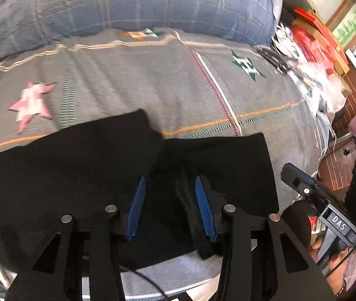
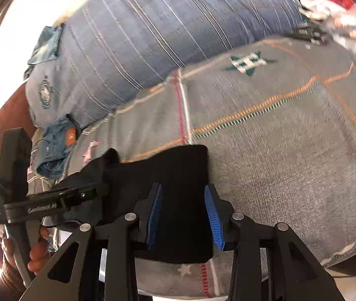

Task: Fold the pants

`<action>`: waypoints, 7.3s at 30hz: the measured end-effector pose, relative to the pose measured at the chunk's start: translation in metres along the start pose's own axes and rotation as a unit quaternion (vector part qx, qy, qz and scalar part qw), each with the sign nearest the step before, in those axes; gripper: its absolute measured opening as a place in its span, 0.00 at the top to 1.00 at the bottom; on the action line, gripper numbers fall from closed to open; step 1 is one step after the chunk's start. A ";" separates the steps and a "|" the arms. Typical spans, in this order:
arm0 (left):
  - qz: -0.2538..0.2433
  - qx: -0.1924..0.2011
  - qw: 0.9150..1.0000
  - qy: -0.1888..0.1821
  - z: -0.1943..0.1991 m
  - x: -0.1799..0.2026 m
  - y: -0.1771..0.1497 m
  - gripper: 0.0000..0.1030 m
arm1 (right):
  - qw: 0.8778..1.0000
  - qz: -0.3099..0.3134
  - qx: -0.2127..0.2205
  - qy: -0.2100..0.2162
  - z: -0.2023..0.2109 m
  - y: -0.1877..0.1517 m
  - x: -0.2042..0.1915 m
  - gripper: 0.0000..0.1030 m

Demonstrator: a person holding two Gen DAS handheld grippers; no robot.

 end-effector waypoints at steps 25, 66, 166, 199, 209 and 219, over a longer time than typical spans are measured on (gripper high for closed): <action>0.229 -0.014 0.969 0.092 0.034 -0.281 -0.051 0.34 | 0.936 0.338 -0.100 -0.006 -0.110 -0.079 -0.218 0.30; 0.234 -0.080 0.956 -0.157 0.022 -0.248 -0.006 0.76 | 0.917 0.377 -0.107 0.072 -0.192 -0.111 -0.297 0.89; -0.346 -0.177 0.920 -0.044 -0.008 -0.052 0.032 0.27 | 0.970 0.009 -0.100 0.222 -0.104 -0.066 -0.147 0.44; -0.276 -0.065 0.946 -0.158 0.036 0.106 0.054 0.70 | 0.963 -0.095 0.074 0.240 0.019 -0.010 -0.058 0.89; -0.223 -0.108 0.963 -0.109 -0.008 0.122 0.046 0.70 | 0.968 -0.181 0.026 0.170 0.004 -0.041 0.013 0.84; -0.038 -0.005 0.973 -0.226 0.075 0.035 0.097 0.44 | 0.974 -0.152 0.079 0.147 0.037 -0.008 0.023 0.58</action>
Point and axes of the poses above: each gripper's, at about its wrist camera, not at the fingertips, and z roughly against the way its jaws point, x to its right, y to its top, the point moved 9 cm from there along -z, roughly the way its jaws point, and after that the axes turned 12 degrees about y, right-handed, at the moved point
